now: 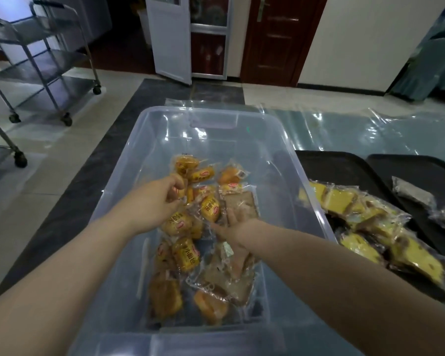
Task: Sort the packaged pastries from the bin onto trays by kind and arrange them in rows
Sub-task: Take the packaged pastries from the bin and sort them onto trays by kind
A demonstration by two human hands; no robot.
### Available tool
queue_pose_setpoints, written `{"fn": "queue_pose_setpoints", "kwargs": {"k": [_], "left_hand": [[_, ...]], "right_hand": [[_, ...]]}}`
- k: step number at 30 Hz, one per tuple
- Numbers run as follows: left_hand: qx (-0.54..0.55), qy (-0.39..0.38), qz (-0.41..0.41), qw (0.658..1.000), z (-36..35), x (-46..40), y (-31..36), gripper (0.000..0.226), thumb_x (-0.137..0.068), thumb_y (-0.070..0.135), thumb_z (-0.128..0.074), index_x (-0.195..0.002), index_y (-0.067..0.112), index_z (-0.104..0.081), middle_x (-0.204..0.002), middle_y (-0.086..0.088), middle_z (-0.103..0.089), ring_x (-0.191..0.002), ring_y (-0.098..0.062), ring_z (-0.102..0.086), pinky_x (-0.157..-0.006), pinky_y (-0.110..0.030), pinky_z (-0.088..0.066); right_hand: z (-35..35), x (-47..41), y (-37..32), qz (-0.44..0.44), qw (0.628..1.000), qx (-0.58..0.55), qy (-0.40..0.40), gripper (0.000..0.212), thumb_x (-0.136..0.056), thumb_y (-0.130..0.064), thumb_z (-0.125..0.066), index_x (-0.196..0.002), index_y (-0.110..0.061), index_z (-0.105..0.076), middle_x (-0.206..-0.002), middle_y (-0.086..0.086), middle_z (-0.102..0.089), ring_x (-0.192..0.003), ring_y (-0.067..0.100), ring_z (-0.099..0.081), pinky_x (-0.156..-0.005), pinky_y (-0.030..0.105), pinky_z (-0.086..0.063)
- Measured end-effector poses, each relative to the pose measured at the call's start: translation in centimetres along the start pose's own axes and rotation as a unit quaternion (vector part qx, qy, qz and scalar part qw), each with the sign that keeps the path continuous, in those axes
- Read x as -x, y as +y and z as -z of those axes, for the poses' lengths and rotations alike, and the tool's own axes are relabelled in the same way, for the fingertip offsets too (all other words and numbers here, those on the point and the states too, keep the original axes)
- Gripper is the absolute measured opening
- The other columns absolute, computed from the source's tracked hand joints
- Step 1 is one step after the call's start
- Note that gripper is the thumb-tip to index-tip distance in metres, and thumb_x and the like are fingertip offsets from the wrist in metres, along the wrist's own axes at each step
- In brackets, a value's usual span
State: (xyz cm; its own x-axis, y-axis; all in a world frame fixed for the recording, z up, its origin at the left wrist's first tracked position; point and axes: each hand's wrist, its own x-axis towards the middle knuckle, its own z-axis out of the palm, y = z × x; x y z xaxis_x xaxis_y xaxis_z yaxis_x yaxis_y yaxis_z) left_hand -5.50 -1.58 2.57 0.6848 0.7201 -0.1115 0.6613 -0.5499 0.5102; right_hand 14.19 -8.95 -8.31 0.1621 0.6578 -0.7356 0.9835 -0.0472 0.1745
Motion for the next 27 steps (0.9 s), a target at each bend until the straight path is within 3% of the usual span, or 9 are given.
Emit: {"fn": "queue_pose_setpoints", "kwargs": {"k": [2, 5, 6, 8, 13, 18, 21, 23, 27], "left_hand": [[-0.01, -0.004, -0.001, 1.0, -0.1, 0.1, -0.3, 0.033, -0.089, 0.026, -0.057, -0.122, 0.026, -0.052, -0.108, 0.003, -0.064, -0.096, -0.016, -0.06, -0.081, -0.032, -0.048], [-0.019, -0.009, 0.004, 1.0, -0.2, 0.1, -0.5, 0.035, -0.089, 0.026, -0.056, -0.123, 0.027, -0.051, -0.106, 0.002, -0.063, -0.095, -0.018, -0.06, -0.083, -0.036, -0.049], [-0.018, -0.012, 0.005, 1.0, -0.3, 0.1, -0.6, 0.034, -0.089, 0.026, -0.056, -0.123, 0.027, -0.051, -0.104, 0.003, -0.063, -0.094, -0.017, -0.06, -0.083, -0.036, -0.049], [-0.009, -0.017, 0.005, 1.0, -0.4, 0.0, -0.8, 0.034, -0.089, 0.025, -0.056, -0.122, 0.028, -0.051, -0.102, 0.005, -0.062, -0.091, -0.014, -0.059, -0.079, -0.033, -0.049], [0.001, -0.019, -0.005, 1.0, -0.5, -0.3, -1.0, 0.034, -0.088, 0.024, -0.056, -0.121, 0.029, -0.051, -0.098, 0.009, -0.061, -0.086, -0.009, -0.058, -0.069, -0.025, -0.047], [0.0, -0.028, -0.003, 1.0, -0.7, -0.2, -1.1, 0.033, -0.089, 0.024, -0.056, -0.121, 0.028, -0.051, -0.098, 0.009, -0.061, -0.086, -0.009, -0.059, -0.07, -0.025, -0.048], [-0.005, -0.024, -0.001, 1.0, -0.8, -0.1, -1.0, 0.031, -0.09, 0.024, -0.057, -0.12, 0.028, -0.052, -0.096, 0.009, -0.06, -0.085, -0.009, -0.058, -0.071, -0.026, -0.049], [-0.024, -0.024, -0.002, 0.999, -0.9, 0.0, -0.9, 0.032, -0.089, 0.025, -0.056, -0.121, 0.026, -0.052, -0.096, 0.008, -0.06, -0.086, -0.011, -0.058, -0.074, -0.029, -0.049], [-0.046, -0.028, -0.001, 0.999, -0.9, 0.0, -0.8, 0.031, -0.09, 0.026, -0.056, -0.121, 0.026, -0.052, -0.097, 0.007, -0.061, -0.087, -0.012, -0.058, -0.076, -0.032, -0.051]], "right_hand": [[-1.6, -0.9, -0.4, -0.008, 1.0, 0.02, 0.013, 0.134, -0.067, -0.033, -0.084, -0.142, -0.045, 0.025, -0.144, 0.013, 0.044, -0.138, 0.041, 0.028, -0.098, 0.08, -0.009], [-2.1, -1.4, 0.1, 0.0, 0.997, 0.033, 0.071, 0.094, -0.088, -0.022, -0.053, -0.148, -0.039, 0.017, -0.151, 0.015, 0.035, -0.14, 0.035, 0.026, -0.103, 0.078, -0.006], [-1.8, -1.4, 0.5, 0.007, 0.994, 0.06, 0.089, 0.094, -0.088, -0.016, -0.054, -0.148, -0.041, 0.014, -0.153, 0.015, 0.032, -0.142, 0.036, 0.023, -0.105, 0.076, -0.007], [-1.1, -1.1, 0.6, 0.02, 0.988, 0.108, 0.108, 0.109, -0.079, -0.008, -0.07, -0.148, -0.045, 0.005, -0.155, 0.016, 0.027, -0.143, 0.042, 0.017, -0.105, 0.075, -0.008], [-0.3, -1.0, 0.0, 0.02, 0.995, 0.066, 0.074, 0.113, -0.069, -0.02, -0.084, -0.149, -0.043, -0.007, -0.155, 0.015, 0.028, -0.142, 0.044, 0.019, -0.105, 0.075, -0.01], [-0.6, -1.4, 0.8, 0.029, 0.999, 0.016, 0.027, 0.139, -0.054, -0.051, -0.088, -0.145, -0.047, 0.017, -0.151, 0.004, 0.039, -0.139, 0.034, 0.031, -0.107, 0.071, -0.004], [-0.8, -1.3, 0.8, 0.012, 1.0, 0.023, 0.017, 0.141, -0.055, -0.057, -0.085, -0.143, -0.046, 0.025, -0.15, 0.002, 0.041, -0.14, 0.034, 0.029, -0.108, 0.07, -0.004], [-0.8, -1.2, 0.5, 0.001, 0.999, 0.036, 0.017, 0.131, -0.063, -0.05, -0.084, -0.147, -0.043, 0.016, -0.151, 0.003, 0.039, -0.141, 0.035, 0.027, -0.108, 0.071, -0.004], [-0.4, 0.1, -0.1, 0.003, 0.998, 0.028, 0.061, 0.083, -0.084, -0.011, -0.067, -0.15, -0.028, -0.018, -0.157, 0.011, 0.025, -0.143, 0.04, 0.02, -0.105, 0.076, -0.006]]}}
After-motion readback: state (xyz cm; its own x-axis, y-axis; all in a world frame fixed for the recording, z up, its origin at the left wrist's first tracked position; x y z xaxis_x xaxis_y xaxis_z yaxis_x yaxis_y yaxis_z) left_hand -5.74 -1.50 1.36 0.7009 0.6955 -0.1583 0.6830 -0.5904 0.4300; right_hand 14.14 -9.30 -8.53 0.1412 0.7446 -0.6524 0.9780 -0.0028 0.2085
